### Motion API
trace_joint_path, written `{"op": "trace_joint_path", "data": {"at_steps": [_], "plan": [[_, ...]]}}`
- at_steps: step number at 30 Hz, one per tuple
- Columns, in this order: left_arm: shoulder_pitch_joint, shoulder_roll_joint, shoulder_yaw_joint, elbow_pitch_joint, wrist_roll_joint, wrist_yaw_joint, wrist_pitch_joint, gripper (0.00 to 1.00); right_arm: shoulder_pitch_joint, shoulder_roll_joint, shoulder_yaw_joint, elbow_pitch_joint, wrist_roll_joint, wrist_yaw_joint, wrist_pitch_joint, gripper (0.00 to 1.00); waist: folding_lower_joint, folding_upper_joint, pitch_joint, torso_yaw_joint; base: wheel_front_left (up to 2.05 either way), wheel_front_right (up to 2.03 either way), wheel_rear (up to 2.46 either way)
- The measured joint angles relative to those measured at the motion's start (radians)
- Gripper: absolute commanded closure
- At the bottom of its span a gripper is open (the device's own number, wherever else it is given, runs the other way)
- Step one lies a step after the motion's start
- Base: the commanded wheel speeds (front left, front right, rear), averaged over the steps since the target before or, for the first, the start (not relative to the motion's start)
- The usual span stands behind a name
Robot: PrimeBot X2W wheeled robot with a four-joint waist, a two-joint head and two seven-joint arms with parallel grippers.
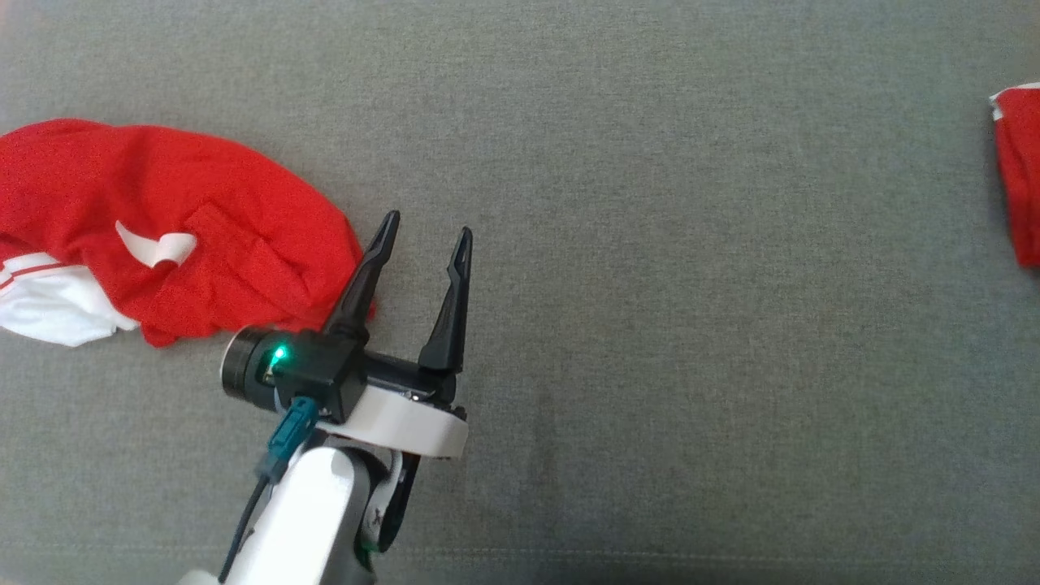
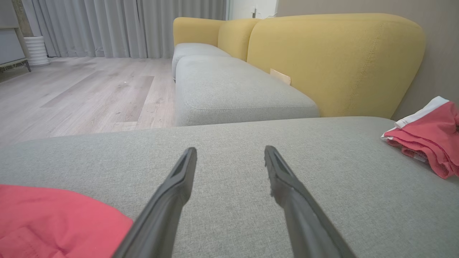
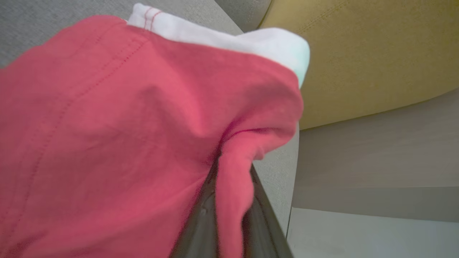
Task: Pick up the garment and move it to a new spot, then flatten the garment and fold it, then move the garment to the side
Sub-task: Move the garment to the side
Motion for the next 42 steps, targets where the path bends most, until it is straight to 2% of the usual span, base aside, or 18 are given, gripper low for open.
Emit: {"op": "trace_joint_path", "data": {"at_steps": [6,8,14,20,23,28,29,35,42], "plan": [[0.000,0.000,0.000,0.000,0.000,0.000,0.000,0.00,0.001,0.005,-0.067,0.010,-0.013,0.000,0.008,1.00,0.0000,0.0000,-0.003,-0.006,0.00,0.00,0.00],[0.000,0.000,0.000,0.000,0.000,0.000,0.000,0.00,0.002,0.009,-0.099,0.011,-0.015,0.000,0.008,0.00,0.0000,0.0000,-0.005,-0.007,0.00,0.00,0.00],[0.000,0.000,0.003,0.008,0.000,-0.001,0.000,0.00,0.004,0.060,-0.182,-0.010,-0.058,0.000,0.007,0.00,0.0000,0.0000,-0.026,-0.011,0.00,0.00,0.00],[0.002,0.000,0.009,0.017,0.000,-0.001,0.000,0.00,0.013,0.133,-0.295,-0.091,-0.095,0.000,0.007,0.00,0.0000,0.0000,-0.071,-0.017,0.00,0.00,0.00],[0.007,0.000,0.013,0.018,-0.005,-0.001,0.000,0.00,0.050,0.216,-0.357,-0.168,-0.094,0.000,0.002,0.00,0.0000,0.0000,-0.102,-0.021,0.00,0.00,0.00],[0.045,0.000,0.024,0.016,-0.007,-0.001,0.000,0.00,0.160,0.407,-0.452,-0.339,-0.074,0.000,-0.010,0.00,0.0000,0.0000,-0.163,-0.032,0.00,0.00,0.00],[0.045,0.000,0.024,0.016,-0.007,-0.001,0.000,0.00,0.160,0.407,-0.452,-0.339,-0.074,0.000,-0.010,0.00,0.0000,0.0000,-0.163,-0.032,0.00,0.00,0.00],[0.091,0.000,0.051,0.007,-0.007,-0.001,0.000,0.00,0.304,0.627,-0.554,-0.553,-0.071,0.000,-0.072,0.00,-0.0001,0.0000,-0.234,-0.046,0.00,0.00,0.00],[0.132,0.000,0.071,0.003,-0.007,-0.009,0.000,0.00,0.499,0.776,-0.575,-0.653,-0.053,0.000,-0.162,0.00,-0.0001,0.0000,-0.299,-0.050,0.00,0.00,0.00]]}}
